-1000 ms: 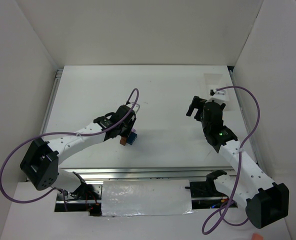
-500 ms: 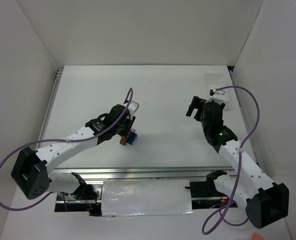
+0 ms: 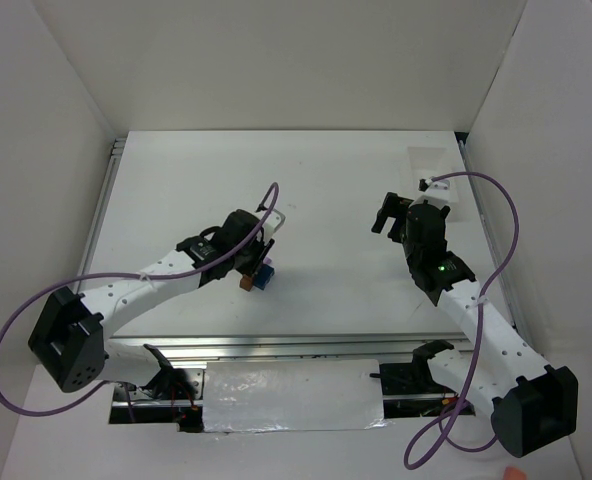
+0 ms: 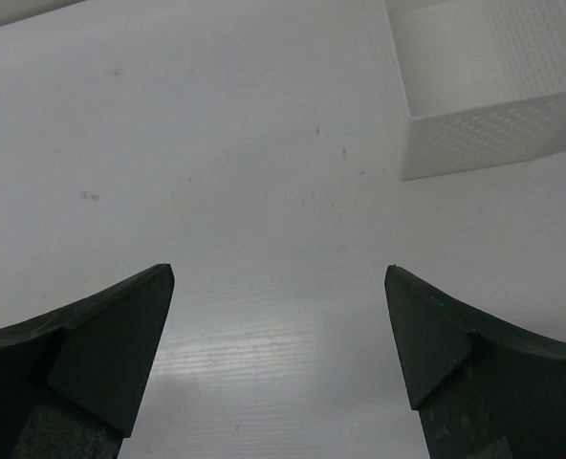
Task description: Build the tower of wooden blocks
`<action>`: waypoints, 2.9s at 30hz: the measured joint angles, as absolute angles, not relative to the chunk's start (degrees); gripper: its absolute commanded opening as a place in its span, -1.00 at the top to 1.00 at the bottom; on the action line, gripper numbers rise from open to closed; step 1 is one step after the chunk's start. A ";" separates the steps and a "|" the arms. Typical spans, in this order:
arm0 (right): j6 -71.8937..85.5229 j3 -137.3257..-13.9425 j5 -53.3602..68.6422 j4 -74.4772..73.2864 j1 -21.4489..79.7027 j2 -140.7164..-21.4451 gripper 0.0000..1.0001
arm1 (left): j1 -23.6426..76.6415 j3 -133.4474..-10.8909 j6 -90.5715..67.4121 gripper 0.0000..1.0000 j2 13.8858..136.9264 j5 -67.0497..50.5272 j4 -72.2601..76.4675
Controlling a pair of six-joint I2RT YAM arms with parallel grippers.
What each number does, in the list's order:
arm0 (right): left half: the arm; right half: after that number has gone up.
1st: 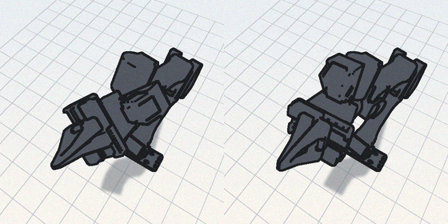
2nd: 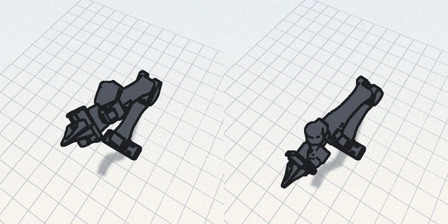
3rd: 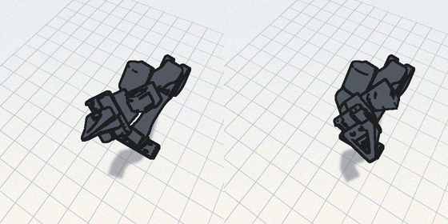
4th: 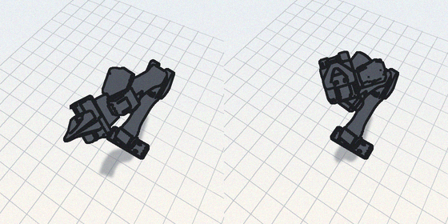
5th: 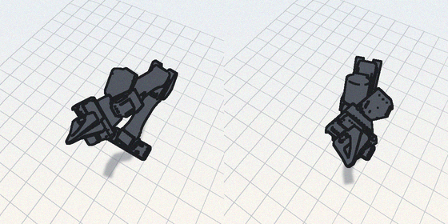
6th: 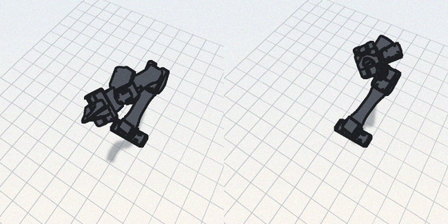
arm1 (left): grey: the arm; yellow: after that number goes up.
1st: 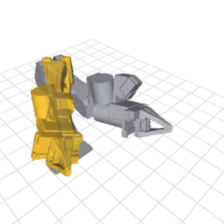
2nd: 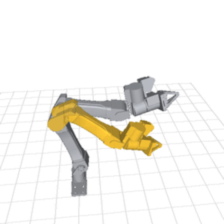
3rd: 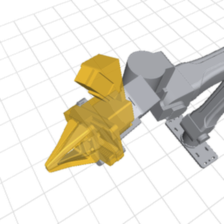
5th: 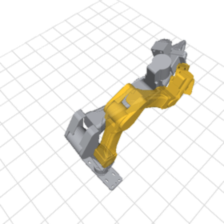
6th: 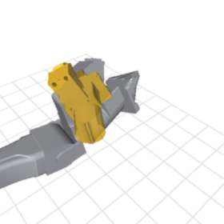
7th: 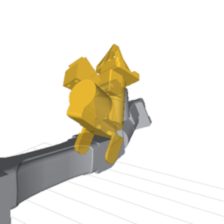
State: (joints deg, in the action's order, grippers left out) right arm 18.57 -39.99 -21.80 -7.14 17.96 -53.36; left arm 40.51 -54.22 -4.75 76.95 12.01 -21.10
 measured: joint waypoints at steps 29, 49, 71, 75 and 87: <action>18.35 -39.99 -21.08 -7.09 17.74 -52.71 -0.99 | 38.72 -54.08 -4.54 0.29 76.66 11.20 -20.53; 18.35 -39.72 -20.73 -7.05 17.58 -52.12 -0.99 | 37.15 -54.11 -4.43 0.25 79.42 9.08 -19.29; 18.35 -39.72 -20.51 -7.05 17.58 -51.96 -0.99 | 37.15 -54.63 -4.29 -0.30 80.58 8.69 -19.51; 18.35 -39.72 -20.32 -7.05 17.58 -51.94 -0.99 | 37.15 -54.63 -4.32 -0.51 80.42 8.56 -19.49; 18.15 -39.72 -19.64 -7.03 17.56 -51.94 -0.99 | 37.15 -54.63 -4.25 -0.99 76.86 7.55 -18.90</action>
State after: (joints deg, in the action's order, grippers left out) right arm 18.15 -39.72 -19.64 -7.03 17.56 -51.94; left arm 37.15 -54.63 -4.25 76.86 7.55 -18.90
